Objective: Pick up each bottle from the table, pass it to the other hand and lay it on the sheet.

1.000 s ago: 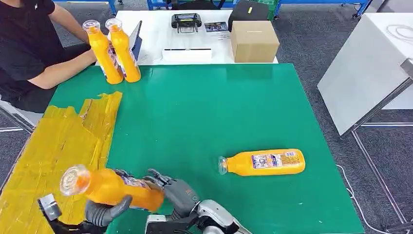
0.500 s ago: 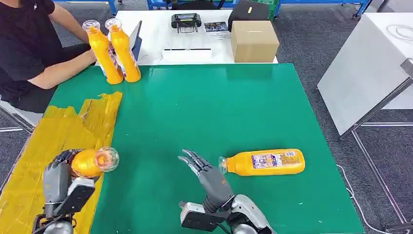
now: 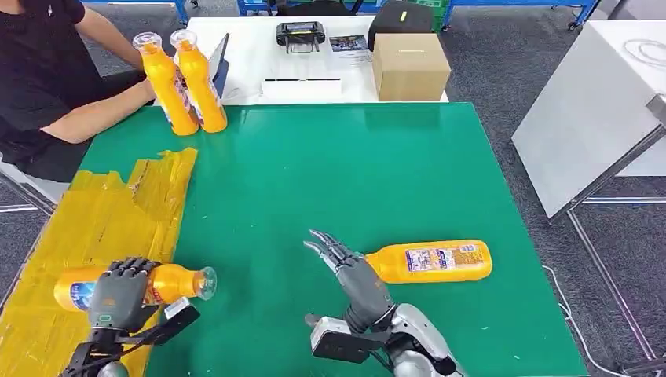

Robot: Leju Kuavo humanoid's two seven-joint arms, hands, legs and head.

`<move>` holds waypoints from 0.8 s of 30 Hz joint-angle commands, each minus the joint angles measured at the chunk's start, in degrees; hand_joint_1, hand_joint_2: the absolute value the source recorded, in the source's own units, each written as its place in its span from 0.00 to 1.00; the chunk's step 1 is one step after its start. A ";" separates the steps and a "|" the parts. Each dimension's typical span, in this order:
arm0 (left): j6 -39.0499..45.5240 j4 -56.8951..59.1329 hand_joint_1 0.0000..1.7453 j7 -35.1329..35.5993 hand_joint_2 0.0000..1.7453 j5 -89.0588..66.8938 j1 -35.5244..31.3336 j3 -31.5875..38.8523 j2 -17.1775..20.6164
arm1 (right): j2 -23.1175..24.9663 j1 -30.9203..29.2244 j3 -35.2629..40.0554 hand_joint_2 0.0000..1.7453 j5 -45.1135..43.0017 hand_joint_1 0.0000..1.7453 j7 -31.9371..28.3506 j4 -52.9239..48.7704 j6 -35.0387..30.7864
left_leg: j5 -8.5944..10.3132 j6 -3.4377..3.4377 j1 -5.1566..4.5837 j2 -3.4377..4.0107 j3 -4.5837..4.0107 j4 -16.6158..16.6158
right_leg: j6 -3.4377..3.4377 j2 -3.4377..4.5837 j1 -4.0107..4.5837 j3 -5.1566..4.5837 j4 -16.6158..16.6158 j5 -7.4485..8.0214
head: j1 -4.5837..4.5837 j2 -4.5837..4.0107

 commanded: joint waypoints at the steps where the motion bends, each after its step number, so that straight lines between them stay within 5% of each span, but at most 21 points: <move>1: -5.41 10.72 1.00 -2.86 1.00 3.93 -0.73 -5.88 6.84 | -0.75 -4.34 0.23 1.00 -0.93 0.00 -0.40 3.22 1.54 | 0.03 -0.01 -0.01 0.03 0.12 -0.07 | -0.05 0.05 0.00 0.08 -0.04 0.04 | 0.00 0.00; 2: -7.31 10.63 0.04 -4.52 1.00 6.39 -0.24 -5.69 7.67 | -0.72 -4.85 0.62 1.00 -1.05 0.00 -0.57 3.57 1.77 | 0.04 -0.01 -0.03 0.05 0.16 -0.10 | -0.05 0.07 -0.03 0.10 -0.04 0.04 | -0.02 0.00; 3: -7.93 10.38 0.00 -5.79 1.00 8.05 0.27 -5.23 8.00 | -0.66 -5.23 0.80 1.00 -1.15 0.00 -0.65 3.83 1.88 | 0.05 -0.02 -0.02 0.08 0.16 -0.11 | -0.07 0.10 -0.01 0.10 -0.04 0.06 | 0.00 0.00; 4: -9.62 10.47 0.00 -6.54 0.00 9.65 0.44 -4.34 7.82 | -0.63 -5.46 0.96 1.00 -1.17 0.00 -0.66 4.10 1.89 | 0.04 -0.03 0.00 0.13 0.18 -0.10 | -0.07 0.13 0.00 0.12 -0.04 0.07 | -0.02 0.00; 16: -11.76 8.47 0.00 -8.13 0.00 11.16 2.34 -2.74 8.08 | -2.16 -6.64 0.28 1.00 -0.31 0.00 0.38 5.56 1.78 | 0.15 -0.05 -0.03 0.11 0.33 -0.13 | -0.03 0.08 -0.03 0.29 0.02 0.10 | -0.02 0.00; 24: -9.31 5.78 0.00 -8.23 0.00 10.41 3.50 1.04 4.31 | -5.07 0.42 -3.05 1.00 2.93 0.00 -0.29 -0.11 0.85 | 0.13 -0.05 -0.06 -0.17 0.46 -0.11 | -0.01 -0.22 -0.05 0.50 0.00 0.01 | -0.02 0.00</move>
